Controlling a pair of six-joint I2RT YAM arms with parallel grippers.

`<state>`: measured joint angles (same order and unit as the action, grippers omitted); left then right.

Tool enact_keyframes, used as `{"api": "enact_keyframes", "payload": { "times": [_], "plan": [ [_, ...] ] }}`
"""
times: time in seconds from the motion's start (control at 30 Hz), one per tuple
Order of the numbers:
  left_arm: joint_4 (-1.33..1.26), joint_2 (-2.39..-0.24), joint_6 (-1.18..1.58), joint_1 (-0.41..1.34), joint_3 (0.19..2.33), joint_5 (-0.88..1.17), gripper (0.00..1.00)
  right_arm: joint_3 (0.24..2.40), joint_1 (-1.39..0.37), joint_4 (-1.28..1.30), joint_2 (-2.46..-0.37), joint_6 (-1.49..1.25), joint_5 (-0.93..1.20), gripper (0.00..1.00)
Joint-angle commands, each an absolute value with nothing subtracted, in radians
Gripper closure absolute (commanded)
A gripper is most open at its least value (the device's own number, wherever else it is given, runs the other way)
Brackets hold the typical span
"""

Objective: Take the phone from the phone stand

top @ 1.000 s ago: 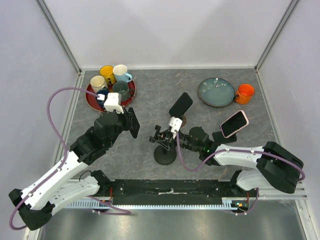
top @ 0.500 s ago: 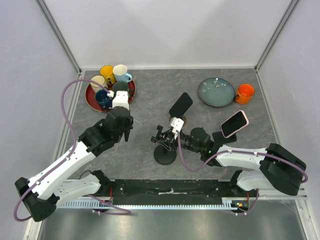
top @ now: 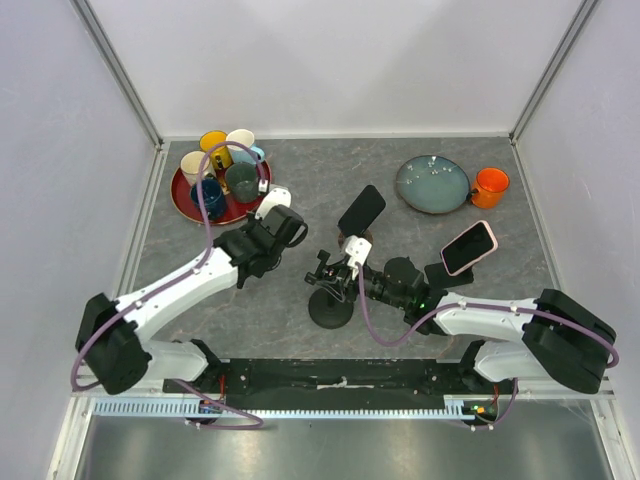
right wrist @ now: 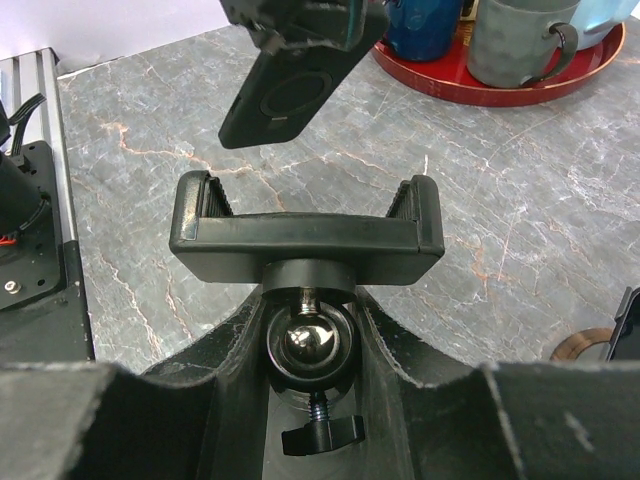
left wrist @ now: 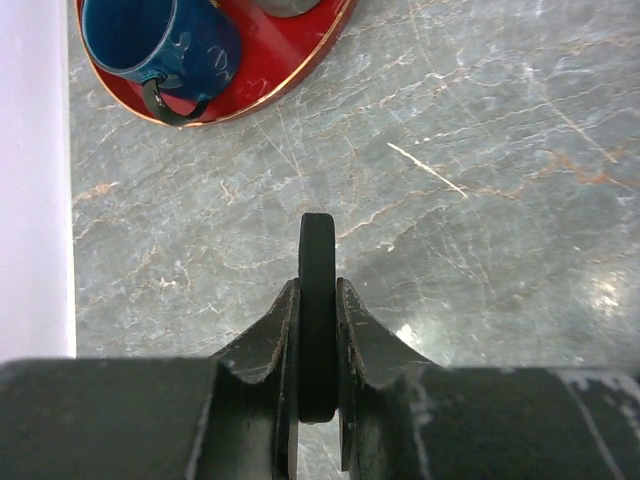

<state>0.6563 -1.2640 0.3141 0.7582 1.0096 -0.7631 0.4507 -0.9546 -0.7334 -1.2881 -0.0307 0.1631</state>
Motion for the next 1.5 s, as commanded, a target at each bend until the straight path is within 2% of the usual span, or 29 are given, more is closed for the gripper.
{"api": "enact_keyframes", "payload": {
  "times": [0.0,0.37,0.67,1.2,1.47],
  "plan": [
    [0.552,-1.365,0.242,0.721,1.065,-0.873,0.98,0.41,-0.946,-0.627,-1.29,-0.035,0.124,0.93],
    [0.494,-1.633,0.204,0.582,1.127,-0.973,0.98,0.399,-0.945,-0.646,-1.296,-0.041,0.146,0.94],
    [0.482,-1.721,0.224,0.589,1.135,-0.917,0.95,0.397,-0.946,-0.657,-1.315,-0.046,0.166,0.94],
    [0.503,-1.816,0.296,0.62,1.152,-0.809,0.63,0.407,-0.945,-0.652,-1.325,-0.051,0.187,0.94],
    [0.5,-1.81,0.336,0.621,1.161,-0.729,0.53,0.403,-0.945,-0.65,-1.321,-0.054,0.189,0.94]
  ]
}}
